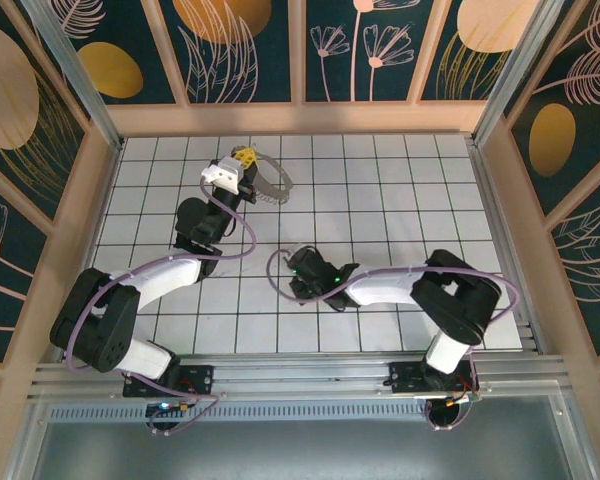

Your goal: Put the keys on the keyring

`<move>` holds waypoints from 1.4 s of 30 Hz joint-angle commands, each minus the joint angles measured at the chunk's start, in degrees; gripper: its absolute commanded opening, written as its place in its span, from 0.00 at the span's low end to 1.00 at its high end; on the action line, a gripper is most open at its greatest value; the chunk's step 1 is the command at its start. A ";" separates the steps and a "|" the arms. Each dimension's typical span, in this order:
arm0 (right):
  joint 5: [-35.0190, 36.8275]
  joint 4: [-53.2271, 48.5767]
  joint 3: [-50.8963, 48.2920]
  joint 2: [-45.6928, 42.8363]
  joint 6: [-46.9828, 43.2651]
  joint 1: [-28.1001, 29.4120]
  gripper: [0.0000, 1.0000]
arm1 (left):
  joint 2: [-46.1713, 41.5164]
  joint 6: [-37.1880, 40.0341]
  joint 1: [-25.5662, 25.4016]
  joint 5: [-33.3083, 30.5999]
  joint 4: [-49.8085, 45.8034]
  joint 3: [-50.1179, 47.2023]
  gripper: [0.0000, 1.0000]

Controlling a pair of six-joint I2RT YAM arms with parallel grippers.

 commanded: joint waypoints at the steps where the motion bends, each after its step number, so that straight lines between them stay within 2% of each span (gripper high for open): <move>1: -1.93 0.03 -3.52 -6.04 1.73 -3.84 0.00 | -0.79 -1.26 0.37 1.19 1.73 1.85 0.00; 7: -8.93 2.97 -8.82 -13.65 4.04 -10.91 0.00 | -0.97 -1.89 0.37 1.93 1.51 1.93 0.00; 13: -12.47 4.68 -11.72 -17.20 5.35 -13.84 0.00 | -0.75 -2.53 0.37 2.48 1.28 2.01 0.00; 17: -16.00 5.27 -11.53 -16.24 5.07 -13.58 0.23 | -0.38 -3.12 0.37 2.96 1.34 2.27 0.00; 20: -17.95 5.88 -11.38 -15.30 4.22 -13.11 0.30 | -0.22 -3.26 0.37 3.01 1.36 2.37 0.00; 26: -19.82 6.15 -9.94 -12.41 2.89 -12.30 0.31 | -0.27 -3.39 0.37 3.09 1.21 2.52 0.00; 42: -18.17 7.25 -7.99 -7.87 2.32 -11.83 0.29 | 0.25 -3.72 0.37 3.44 1.02 2.89 0.00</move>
